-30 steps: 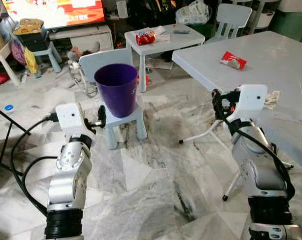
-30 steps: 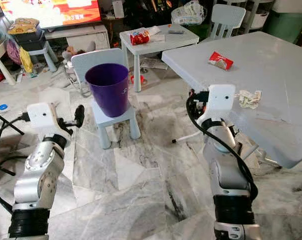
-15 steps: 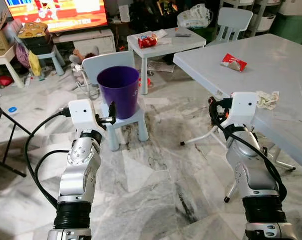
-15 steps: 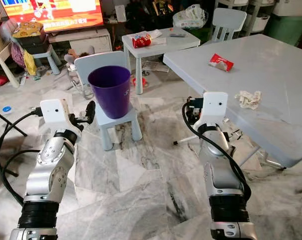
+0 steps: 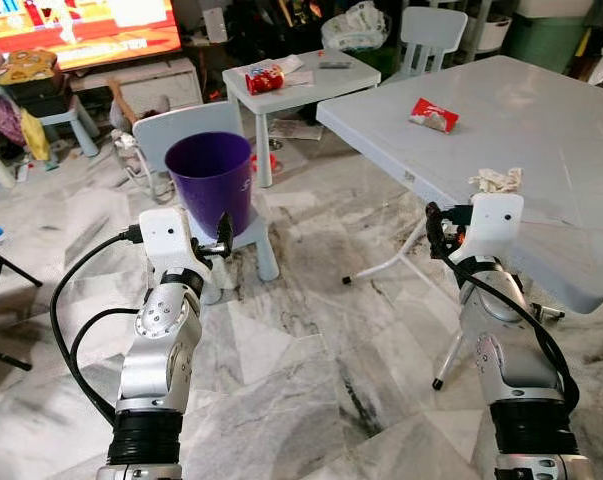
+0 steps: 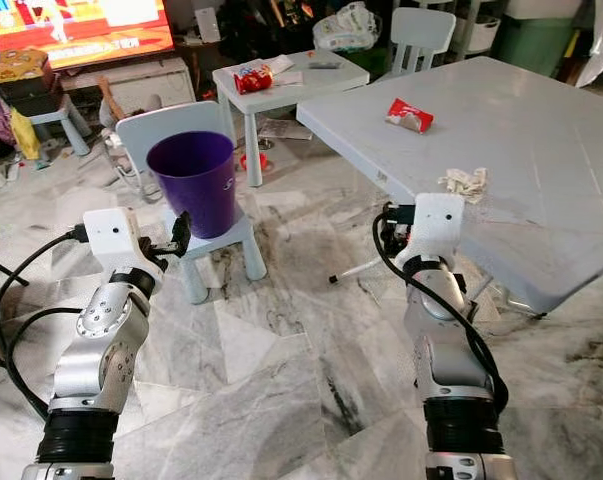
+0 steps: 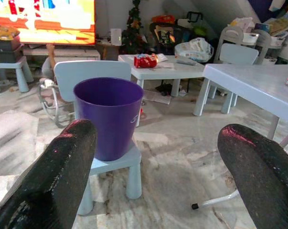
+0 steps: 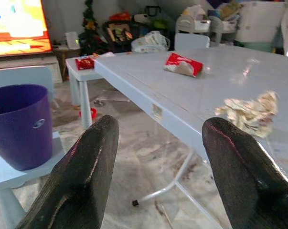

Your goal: Picking trash to rubbish bin

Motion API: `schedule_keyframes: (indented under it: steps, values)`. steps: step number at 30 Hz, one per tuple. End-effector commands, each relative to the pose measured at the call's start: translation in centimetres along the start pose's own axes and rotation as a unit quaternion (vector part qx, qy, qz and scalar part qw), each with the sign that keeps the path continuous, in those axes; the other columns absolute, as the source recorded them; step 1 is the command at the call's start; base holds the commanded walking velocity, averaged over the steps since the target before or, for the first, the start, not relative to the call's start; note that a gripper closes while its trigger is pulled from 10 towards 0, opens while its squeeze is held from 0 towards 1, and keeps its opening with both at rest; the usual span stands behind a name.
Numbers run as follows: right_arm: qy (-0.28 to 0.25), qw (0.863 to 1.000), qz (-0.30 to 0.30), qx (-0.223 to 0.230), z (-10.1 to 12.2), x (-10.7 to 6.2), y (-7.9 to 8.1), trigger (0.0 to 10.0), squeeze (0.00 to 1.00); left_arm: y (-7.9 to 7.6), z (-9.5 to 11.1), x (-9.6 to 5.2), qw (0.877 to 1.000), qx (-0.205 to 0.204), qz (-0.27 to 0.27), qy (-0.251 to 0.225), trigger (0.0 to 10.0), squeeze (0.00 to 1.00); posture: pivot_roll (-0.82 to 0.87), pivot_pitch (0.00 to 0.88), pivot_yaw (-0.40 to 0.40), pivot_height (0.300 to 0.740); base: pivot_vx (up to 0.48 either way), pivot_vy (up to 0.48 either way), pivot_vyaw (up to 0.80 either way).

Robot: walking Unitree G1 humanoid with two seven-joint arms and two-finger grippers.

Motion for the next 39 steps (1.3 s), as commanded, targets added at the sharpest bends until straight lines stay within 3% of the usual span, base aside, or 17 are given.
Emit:
schedule_keyframes:
  steps: [1,10,13,14,15,38,39]
  values:
    - [-0.010,1.000,-0.001,-0.008,0.5,-0.1,0.0,10.0,0.00,0.1,0.1,-0.1,1.000,0.004,0.002,-0.003,10.0,0.00,-0.01,0.000,0.023,0.740,0.000,0.000,0.00]
    - [-0.010,1.000,-0.002,-0.008,0.5,-0.1,-0.1,10.0,0.00,0.2,0.1,-0.1,1.000,0.004,0.002,-0.003,10.0,0.00,-0.01,0.000,0.023,0.740,0.000,0.000,0.00]
    - [-0.014,1.000,-0.006,-0.009,0.8,0.0,-0.3,10.0,0.00,0.8,0.6,0.4,1.000,0.007,0.007,-0.009,10.0,0.00,-0.01,0.000,0.030,0.740,0.000,0.000,-0.80]
    - [-0.020,1.000,-0.009,-0.008,1.0,0.0,-0.4,10.0,0.34,1.1,0.7,0.6,1.000,0.000,0.009,-0.010,10.0,0.00,-0.01,0.000,0.031,0.740,0.000,0.000,-0.62]
    - [-0.032,0.999,-0.009,-0.003,1.5,0.0,-0.5,10.0,1.00,1.2,1.0,0.7,1.000,-0.014,0.010,-0.017,10.0,1.00,-0.01,0.000,0.031,0.740,0.000,0.000,0.00]
    - [-0.051,0.998,-0.028,-0.016,2.4,0.3,-1.5,10.0,1.00,1.5,1.3,1.2,0.999,-0.020,0.022,-0.025,10.0,1.00,-0.02,0.000,0.033,0.740,0.000,0.000,0.00]
    - [-0.050,0.998,-0.028,-0.020,2.4,0.3,-1.5,10.0,1.00,1.5,1.4,1.2,0.999,-0.014,0.018,-0.027,10.0,0.00,-0.02,0.000,0.033,0.740,0.000,0.000,0.00]
Point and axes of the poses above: a point about 5 cm out from each wrist's last joint towards the gripper, its own x axis pointing out of the wrist towards the gripper, its own z axis along the axis of the wrist's last joint, y = z × x, the point moved 6 cm from there along x, pointing out of the wrist towards the gripper, and after that the axes turned 6 degrees about x, right-handed, at the moved point
